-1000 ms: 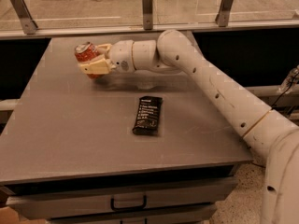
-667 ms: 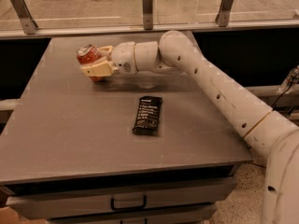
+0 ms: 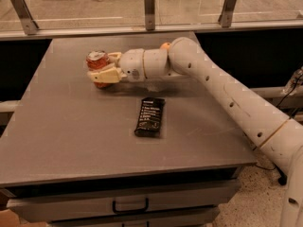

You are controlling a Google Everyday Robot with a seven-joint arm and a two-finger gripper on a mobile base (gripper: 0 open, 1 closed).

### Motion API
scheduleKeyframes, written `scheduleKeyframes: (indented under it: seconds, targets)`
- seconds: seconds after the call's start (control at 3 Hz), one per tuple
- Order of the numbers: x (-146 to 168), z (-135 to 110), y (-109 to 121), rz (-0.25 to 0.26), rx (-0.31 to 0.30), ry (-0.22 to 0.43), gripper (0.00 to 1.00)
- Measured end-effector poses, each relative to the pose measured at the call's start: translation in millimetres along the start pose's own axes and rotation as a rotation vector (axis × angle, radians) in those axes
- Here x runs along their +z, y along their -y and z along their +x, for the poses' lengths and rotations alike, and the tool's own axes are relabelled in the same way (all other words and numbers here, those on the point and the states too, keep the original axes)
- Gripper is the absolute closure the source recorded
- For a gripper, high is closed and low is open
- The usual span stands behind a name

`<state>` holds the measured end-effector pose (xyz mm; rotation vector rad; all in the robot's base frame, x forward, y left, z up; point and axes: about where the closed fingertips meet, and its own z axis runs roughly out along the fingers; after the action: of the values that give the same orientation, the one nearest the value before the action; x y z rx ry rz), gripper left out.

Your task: Place coke can upright

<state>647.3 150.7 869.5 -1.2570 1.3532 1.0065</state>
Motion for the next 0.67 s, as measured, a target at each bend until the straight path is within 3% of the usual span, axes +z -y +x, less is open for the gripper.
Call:
scheduleKeyframes:
  seconds: [0.33,0.67]
  targets:
    - [-8.9,9.1,-6.9,0.01,0.018,-0.02,0.13]
    - [-27.1,8.8,-7.6,0.023,0.011,-0.049,0.0]
